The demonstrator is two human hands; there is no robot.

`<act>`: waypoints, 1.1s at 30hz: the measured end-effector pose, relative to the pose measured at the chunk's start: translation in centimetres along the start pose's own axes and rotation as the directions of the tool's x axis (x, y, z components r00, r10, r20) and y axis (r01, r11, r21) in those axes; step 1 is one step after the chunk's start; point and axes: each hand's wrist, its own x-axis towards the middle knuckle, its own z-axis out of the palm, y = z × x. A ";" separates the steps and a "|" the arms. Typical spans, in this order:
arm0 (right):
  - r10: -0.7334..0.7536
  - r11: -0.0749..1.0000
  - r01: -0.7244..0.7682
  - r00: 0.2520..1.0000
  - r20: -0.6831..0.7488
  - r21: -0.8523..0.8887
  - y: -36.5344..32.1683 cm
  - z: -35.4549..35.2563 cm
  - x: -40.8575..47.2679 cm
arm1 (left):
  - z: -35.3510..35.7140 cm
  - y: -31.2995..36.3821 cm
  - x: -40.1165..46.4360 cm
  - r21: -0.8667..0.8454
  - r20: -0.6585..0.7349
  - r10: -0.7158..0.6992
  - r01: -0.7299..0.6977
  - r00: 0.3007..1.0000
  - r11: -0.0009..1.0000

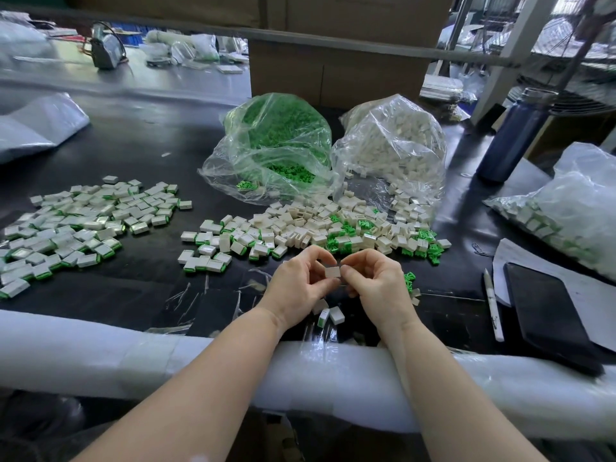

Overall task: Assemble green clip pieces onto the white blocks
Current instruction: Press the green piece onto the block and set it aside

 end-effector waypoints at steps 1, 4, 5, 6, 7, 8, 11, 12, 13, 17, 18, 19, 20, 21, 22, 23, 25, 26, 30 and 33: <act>0.008 1.000 -0.008 1.000 0.000 0.015 0.0 0.0 0.0 | 0.0 0.0 0.0 0.008 -0.004 0.002 -0.002 1.000 1.000; 0.029 0.996 -0.031 0.999 0.022 0.081 0.1 -0.1 -0.1 | 0.0 0.0 0.0 0.012 -0.048 0.019 -0.019 0.999 1.000; 0.031 0.995 -0.033 0.999 0.028 0.097 0.1 -0.2 -0.1 | 0.0 0.0 0.1 0.011 -0.063 0.021 -0.021 0.998 1.000; 0.030 0.994 -0.033 0.999 0.030 0.099 0.1 -0.2 -0.1 | -0.1 -0.1 0.1 0.006 -0.073 0.018 -0.017 0.997 1.000; 0.031 0.995 -0.033 0.999 0.026 0.091 0.2 -0.2 -0.1 | -0.1 -0.1 0.1 -0.002 -0.075 0.011 -0.011 0.997 1.000; 0.034 0.996 -0.035 0.999 0.019 0.079 0.2 -0.2 -0.1 | -0.2 -0.1 0.1 -0.014 -0.069 0.002 -0.003 0.998 1.000; 0.050 0.998 -0.050 0.999 0.003 0.039 0.2 0.1 0.0 | -0.2 -0.1 0.2 -0.042 -0.034 -0.028 0.027 0.999 0.999; 0.056 0.998 -0.056 0.998 0.007 0.025 0.2 0.1 0.0 | -0.2 0.0 0.1 -0.043 -0.028 -0.037 0.035 0.999 0.998; 0.062 0.998 -0.062 0.998 0.012 0.010 0.2 0.2 0.0 | -0.2 0.1 0.1 -0.038 -0.026 -0.043 0.042 0.999 0.998; 0.075 0.995 -0.073 0.997 0.029 -0.065 0.2 0.2 0.0 | -0.2 0.1 0.0 -0.001 -0.027 -0.044 0.044 0.999 0.999; 0.078 0.994 -0.075 0.996 0.033 -0.084 0.2 0.2 0.0 | -0.2 0.1 -0.1 0.022 -0.026 -0.039 0.039 0.999 0.999; 0.080 0.992 -0.076 0.996 0.037 -0.101 0.2 0.1 0.0 | -0.2 0.1 -0.1 0.046 -0.024 -0.033 0.035 0.999 0.998; 0.083 0.990 -0.078 0.996 0.041 -0.114 0.2 0.1 0.0 | -0.2 0.0 -0.1 0.067 -0.022 -0.027 0.029 0.999 0.997; 0.085 0.989 -0.079 0.995 0.045 -0.125 0.2 0.1 0.0 | -0.2 0.0 -0.2 0.088 -0.018 -0.018 0.020 1.000 0.996; 0.088 0.987 -0.081 0.995 0.049 -0.137 0.2 0.0 0.0 | -0.2 0.1 -0.2 0.112 -0.010 -0.005 0.006 1.000 0.994; 0.090 0.985 -0.082 0.995 0.052 -0.150 0.2 0.0 0.0 | -0.2 0.1 -0.2 0.137 -0.002 0.011 -0.010 1.000 0.990; 0.090 0.982 -0.080 0.995 0.051 -0.171 0.1 0.1 0.0 | -0.2 0.1 -0.2 0.170 0.004 0.032 -0.032 0.999 0.985; 0.087 0.981 -0.077 0.995 0.050 -0.176 0.1 0.0 0.0 | -0.2 0.2 -0.2 0.175 0.004 0.035 -0.035 0.999 0.984; 0.069 0.982 -0.056 0.995 0.069 -0.179 0.1 -0.1 -0.1 | -0.2 0.1 -0.1 0.172 0.004 0.034 -0.034 0.999 0.985; 0.054 0.979 -0.035 0.994 0.090 -0.201 0.0 -0.1 -0.2 | -0.2 0.0 -0.1 0.164 0.005 0.030 -0.031 1.000 0.986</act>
